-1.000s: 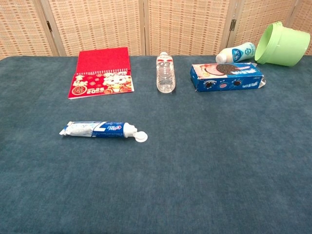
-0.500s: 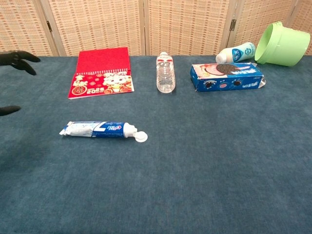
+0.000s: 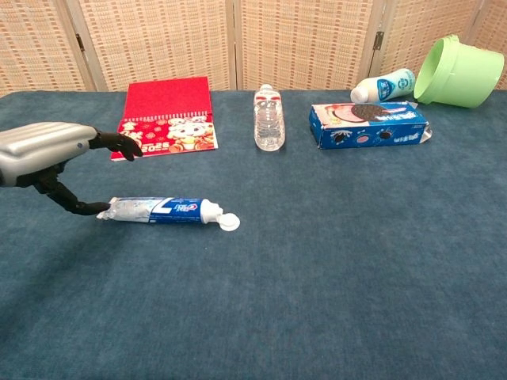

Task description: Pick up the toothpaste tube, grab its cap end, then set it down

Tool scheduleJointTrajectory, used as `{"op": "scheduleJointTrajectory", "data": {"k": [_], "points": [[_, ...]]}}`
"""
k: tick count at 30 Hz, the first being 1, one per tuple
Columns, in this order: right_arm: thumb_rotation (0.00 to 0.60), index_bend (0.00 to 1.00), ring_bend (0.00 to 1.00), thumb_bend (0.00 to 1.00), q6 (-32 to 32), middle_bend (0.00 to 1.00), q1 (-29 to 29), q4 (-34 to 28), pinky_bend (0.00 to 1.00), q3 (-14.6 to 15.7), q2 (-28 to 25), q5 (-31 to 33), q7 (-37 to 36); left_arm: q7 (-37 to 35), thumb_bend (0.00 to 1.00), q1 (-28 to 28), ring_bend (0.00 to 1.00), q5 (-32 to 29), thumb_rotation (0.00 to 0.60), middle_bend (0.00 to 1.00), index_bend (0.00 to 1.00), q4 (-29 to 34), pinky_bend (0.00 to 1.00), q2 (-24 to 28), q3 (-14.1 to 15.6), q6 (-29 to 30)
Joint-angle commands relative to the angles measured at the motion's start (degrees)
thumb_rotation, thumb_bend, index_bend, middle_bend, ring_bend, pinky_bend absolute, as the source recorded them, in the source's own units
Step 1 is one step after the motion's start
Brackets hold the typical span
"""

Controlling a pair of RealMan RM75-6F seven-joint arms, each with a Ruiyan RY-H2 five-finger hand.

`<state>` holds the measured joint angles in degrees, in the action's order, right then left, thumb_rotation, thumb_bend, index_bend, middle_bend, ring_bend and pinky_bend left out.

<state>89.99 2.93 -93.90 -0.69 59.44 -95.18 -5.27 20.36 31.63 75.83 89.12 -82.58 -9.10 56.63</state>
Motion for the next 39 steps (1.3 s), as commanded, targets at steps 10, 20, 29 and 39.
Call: {"op": "scheduleJointTrajectory", "data": {"k": [10,20,29,39], "points": [[0.600,0.00,0.00,0.00,-0.30,0.00,0.05,1.02,0.00,-0.11,0.12,0.66,-1.30,6.04,0.34,4.64,0.22,-7.95,0.600,0.28,0.28,-5.09,0.16,-7.06,-0.26,-3.53],[0.600,0.00,0.00,0.00,-0.12,0.00,-0.18,1.43,0.00,-0.10,0.00,0.99,-2.00,6.88,0.36,6.83,0.27,-10.23,0.600,0.33,0.36,-8.35,0.18,-10.58,-0.19,-3.72],[0.600,0.00,0.00,0.00,0.33,0.00,-0.55,1.67,0.00,-0.09,0.06,1.16,-2.37,6.27,0.36,7.83,0.30,-10.82,0.600,0.37,0.39,-11.55,0.19,-12.14,0.45,-3.86],[0.600,0.00,0.00,0.00,0.31,0.00,-0.60,1.29,0.00,-0.08,-0.02,1.08,-1.96,3.76,0.42,8.26,0.38,-10.74,0.600,0.45,0.48,-14.46,0.21,-12.61,0.87,-4.18]]}}
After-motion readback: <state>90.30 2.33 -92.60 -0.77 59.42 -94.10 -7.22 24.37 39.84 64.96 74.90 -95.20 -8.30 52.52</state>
